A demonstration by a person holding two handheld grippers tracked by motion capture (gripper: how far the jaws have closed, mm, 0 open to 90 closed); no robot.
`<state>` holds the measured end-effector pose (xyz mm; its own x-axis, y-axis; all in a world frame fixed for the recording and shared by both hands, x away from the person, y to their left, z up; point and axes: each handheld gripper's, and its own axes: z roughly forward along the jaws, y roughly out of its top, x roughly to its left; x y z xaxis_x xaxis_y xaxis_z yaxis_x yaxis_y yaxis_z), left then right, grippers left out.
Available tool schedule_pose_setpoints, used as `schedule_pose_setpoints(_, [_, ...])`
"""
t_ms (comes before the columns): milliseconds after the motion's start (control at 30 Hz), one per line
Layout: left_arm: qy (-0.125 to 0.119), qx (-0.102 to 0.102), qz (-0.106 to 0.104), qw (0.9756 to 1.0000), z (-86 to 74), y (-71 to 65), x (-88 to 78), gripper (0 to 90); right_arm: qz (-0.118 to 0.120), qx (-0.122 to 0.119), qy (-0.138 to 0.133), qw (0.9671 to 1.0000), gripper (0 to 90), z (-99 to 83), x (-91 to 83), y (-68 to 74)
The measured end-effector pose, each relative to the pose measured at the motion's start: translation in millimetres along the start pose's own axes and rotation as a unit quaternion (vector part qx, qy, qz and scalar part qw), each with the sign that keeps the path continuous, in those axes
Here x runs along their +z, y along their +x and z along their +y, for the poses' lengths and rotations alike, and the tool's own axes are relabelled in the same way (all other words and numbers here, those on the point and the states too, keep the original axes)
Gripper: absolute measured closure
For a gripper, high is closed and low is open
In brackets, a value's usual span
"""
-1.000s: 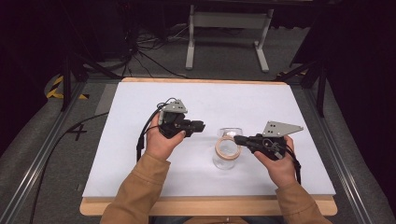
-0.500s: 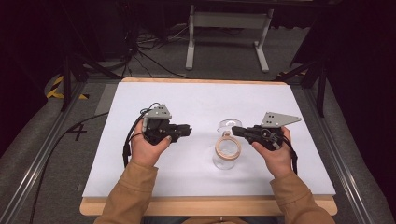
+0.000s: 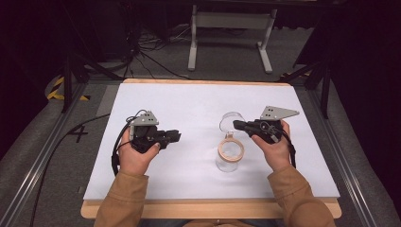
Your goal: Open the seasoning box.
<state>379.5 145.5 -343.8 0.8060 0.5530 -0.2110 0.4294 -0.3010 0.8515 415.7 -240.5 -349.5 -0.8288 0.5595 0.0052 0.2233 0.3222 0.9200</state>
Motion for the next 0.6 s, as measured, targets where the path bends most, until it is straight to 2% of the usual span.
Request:
schedule_pose_setpoints(100, [-0.003,-0.003,0.002,1.0000,-1.5,0.1,-2.8,79.3,0.003,0.006,0.000,1.0000,90.0,-0.1,1.9,-1.5])
schedule_pose_setpoints(333, [-0.001,-0.003,0.004,1.0000,-1.3,2.3,-3.0,78.3,0.017,-0.013,-0.006,0.9998,90.0,7.9,-2.8,7.0])
schedule_pose_setpoints(467, [0.009,-0.005,-0.003,0.9999,0.0,2.5,-0.1,75.7,0.028,-0.017,-0.001,0.9995,85.9,12.5,-14.5,8.9])
schedule_pose_setpoints(600, [0.033,0.007,-0.013,0.9993,2.3,2.1,6.5,74.5,0.033,-0.010,0.002,0.9994,81.0,13.4,-28.3,7.1])
